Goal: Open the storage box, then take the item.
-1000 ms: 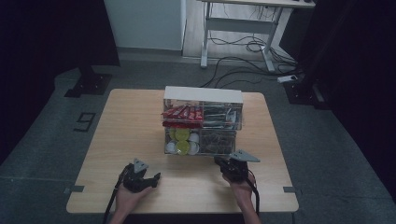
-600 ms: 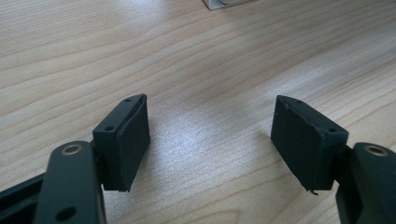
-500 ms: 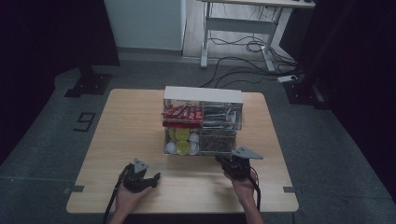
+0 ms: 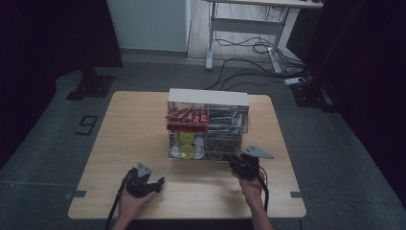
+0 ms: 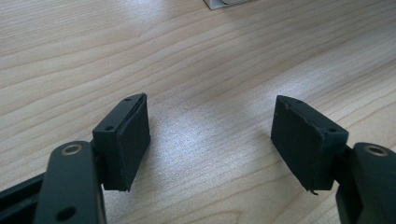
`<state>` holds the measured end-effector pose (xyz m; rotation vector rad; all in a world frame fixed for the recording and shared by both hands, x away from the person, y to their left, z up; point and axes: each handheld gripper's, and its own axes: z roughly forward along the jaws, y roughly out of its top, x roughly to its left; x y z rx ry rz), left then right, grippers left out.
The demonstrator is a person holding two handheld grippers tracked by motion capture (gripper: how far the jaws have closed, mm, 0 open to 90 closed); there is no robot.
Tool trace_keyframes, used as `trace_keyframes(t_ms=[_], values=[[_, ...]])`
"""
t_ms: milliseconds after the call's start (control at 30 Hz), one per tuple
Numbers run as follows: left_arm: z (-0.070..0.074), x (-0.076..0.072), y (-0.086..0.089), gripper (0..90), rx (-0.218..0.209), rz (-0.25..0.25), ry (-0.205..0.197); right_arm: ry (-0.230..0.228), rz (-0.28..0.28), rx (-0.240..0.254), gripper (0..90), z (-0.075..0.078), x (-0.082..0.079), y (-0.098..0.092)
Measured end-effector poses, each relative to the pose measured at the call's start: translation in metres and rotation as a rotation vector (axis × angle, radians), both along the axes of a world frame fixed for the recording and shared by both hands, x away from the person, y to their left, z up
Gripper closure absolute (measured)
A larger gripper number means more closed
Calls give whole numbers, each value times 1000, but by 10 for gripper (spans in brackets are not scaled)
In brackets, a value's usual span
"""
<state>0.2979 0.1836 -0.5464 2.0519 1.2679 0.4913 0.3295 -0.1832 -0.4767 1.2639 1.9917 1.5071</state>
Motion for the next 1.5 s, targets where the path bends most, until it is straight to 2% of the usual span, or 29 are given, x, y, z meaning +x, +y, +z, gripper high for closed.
trace_keyframes(t_ms=[800,1100,1500], values=[[0,0,-1,284,8,-1,-3,-41,-3,27,894,15,17,2],[0,0,-2,285,12,0,-4,-69,-34,76,894,22,20,-3],[0,-1,-2,288,16,5,-7,-81,-41,78,894,21,20,-2]])
